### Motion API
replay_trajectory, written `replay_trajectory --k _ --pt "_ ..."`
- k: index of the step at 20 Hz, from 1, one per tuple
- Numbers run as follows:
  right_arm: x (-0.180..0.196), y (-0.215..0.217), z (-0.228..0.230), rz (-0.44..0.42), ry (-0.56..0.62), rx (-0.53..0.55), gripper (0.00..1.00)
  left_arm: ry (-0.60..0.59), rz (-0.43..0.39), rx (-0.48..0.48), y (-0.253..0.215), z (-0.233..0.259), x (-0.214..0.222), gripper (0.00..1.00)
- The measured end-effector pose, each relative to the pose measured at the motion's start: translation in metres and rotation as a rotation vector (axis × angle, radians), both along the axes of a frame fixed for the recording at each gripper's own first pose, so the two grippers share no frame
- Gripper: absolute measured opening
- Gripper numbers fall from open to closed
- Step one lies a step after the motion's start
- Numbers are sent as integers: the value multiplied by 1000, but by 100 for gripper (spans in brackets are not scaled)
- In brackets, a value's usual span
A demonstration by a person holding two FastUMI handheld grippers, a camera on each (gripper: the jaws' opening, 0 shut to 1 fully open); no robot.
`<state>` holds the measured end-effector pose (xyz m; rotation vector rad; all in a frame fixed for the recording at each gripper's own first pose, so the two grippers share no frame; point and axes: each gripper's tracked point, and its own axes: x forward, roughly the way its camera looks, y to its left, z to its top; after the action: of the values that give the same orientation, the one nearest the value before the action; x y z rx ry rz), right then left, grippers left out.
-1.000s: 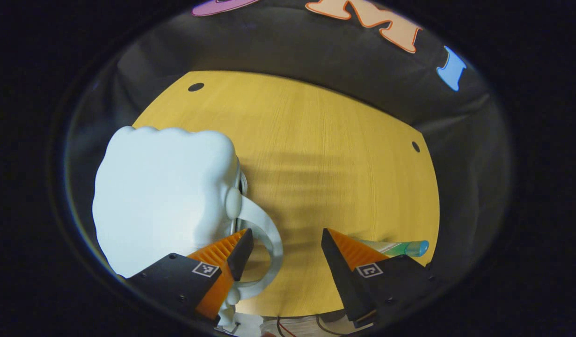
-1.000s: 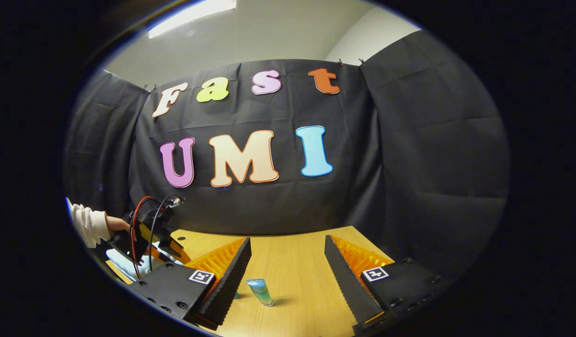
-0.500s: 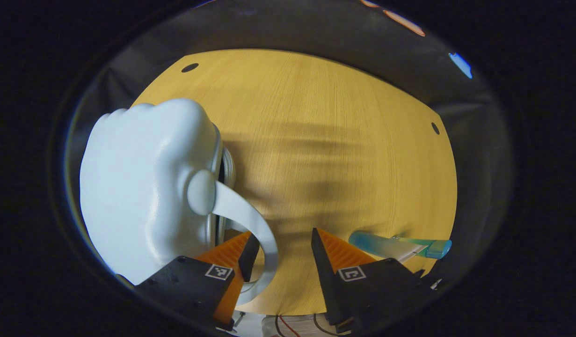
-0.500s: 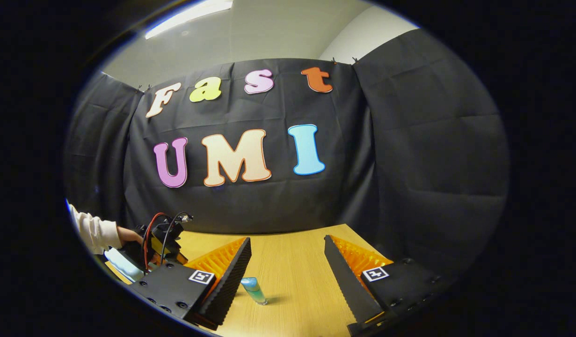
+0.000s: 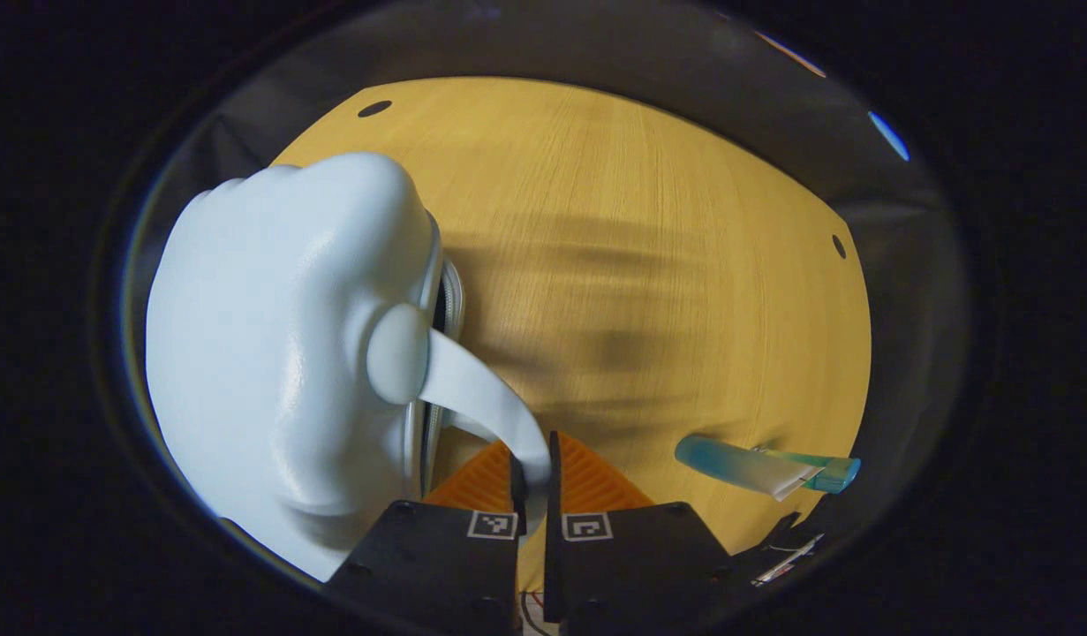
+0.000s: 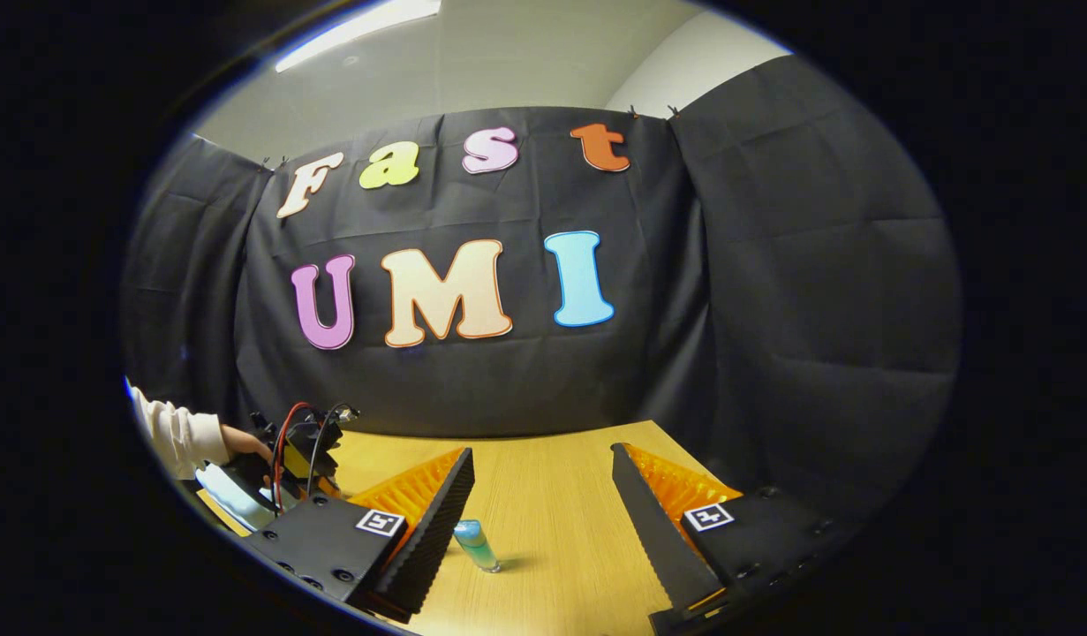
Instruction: First open the suitcase, pack the skin care products into it, and then close the suitcase.
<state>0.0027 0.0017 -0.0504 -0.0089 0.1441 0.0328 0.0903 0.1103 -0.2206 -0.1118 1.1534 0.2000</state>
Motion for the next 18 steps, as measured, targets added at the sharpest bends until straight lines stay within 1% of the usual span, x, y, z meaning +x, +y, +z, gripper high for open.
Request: replay_trajectory --k 3,5,7,9,14,18 --pt "2 5 -1 16 2 0 99 -21 -11 10 -1 14 -3 4" --pt "2 11 -4 30 7 13 98 -46 -17 -7 -7 35 -10 4" --pt "5 17 -7 44 12 29 98 -98 -14 -25 -5 70 -14 4" --pt "8 25 -9 65 15 53 99 -173 -1 -20 -1 110 -16 4" --pt "14 44 -15 114 20 104 98 -341 45 22 32 208 -33 4" --pt "16 55 -18 149 20 85 98 -432 125 69 82 256 -57 4"
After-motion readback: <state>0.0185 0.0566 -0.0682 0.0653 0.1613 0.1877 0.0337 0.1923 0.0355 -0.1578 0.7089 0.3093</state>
